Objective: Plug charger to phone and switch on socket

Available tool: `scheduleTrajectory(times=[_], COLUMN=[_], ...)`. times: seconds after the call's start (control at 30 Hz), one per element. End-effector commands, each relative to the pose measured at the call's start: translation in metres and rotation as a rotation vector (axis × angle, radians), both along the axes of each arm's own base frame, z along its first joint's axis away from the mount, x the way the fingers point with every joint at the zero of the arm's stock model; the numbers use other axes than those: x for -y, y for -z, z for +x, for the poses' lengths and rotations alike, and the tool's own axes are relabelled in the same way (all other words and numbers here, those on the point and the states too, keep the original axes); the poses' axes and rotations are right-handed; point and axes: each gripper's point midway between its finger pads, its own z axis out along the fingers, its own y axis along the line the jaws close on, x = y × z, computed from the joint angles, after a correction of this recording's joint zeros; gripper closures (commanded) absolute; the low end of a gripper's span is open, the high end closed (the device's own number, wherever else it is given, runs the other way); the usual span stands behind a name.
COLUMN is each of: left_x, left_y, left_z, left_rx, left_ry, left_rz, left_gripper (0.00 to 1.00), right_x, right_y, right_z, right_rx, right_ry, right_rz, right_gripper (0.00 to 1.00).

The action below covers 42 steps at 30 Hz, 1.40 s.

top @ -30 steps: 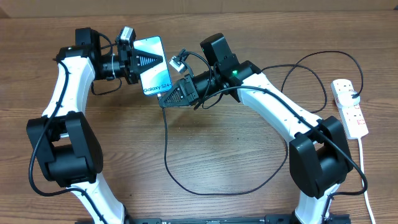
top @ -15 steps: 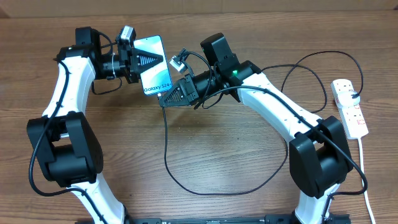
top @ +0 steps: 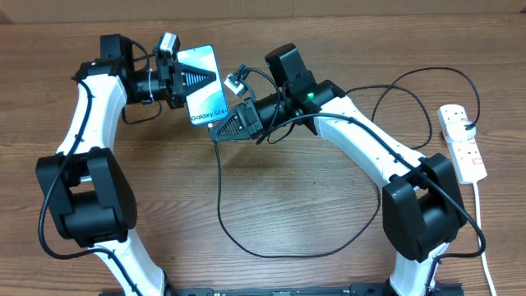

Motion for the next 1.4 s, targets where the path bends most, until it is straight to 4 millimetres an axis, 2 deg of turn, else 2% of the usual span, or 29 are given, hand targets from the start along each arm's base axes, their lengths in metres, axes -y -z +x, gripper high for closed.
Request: scheduleTrajectory(times=[0.0, 0.37, 0.6, 0.93, 1.37], left_x=[0.006, 0.006, 0.006, 0.006, 0.006], left_y=[-0.027, -0.027, -0.027, -0.027, -0.027], left_z=[-0.008, -0.008, -0.008, -0.008, -0.009], left_rx=[0.066, 0.064, 0.063, 0.061, 0.054], left_ry=[0.024, 0.024, 0.024, 0.024, 0.023], left_rz=[-0.031, -0.032, -0.031, -0.032, -0.032], left_gripper=[0.96, 0.96, 0.96, 0.96, 0.96], right_x=[-0.001, 0.009, 0.009, 0.004, -0.005], right_y=[-0.007, -0.007, -0.007, -0.010, 0.000], right_z=[-0.003, 0.009, 0.010, 0.021, 0.040], right_rx=[0.005, 0.002, 0.002, -0.015, 0.008], right_ry=[-0.013, 0.020, 0.022, 0.074, 0.192], right_rz=[0.018, 0.016, 0.015, 0.001, -0.075], right_gripper=[0.96, 0.96, 0.96, 0.96, 0.96])
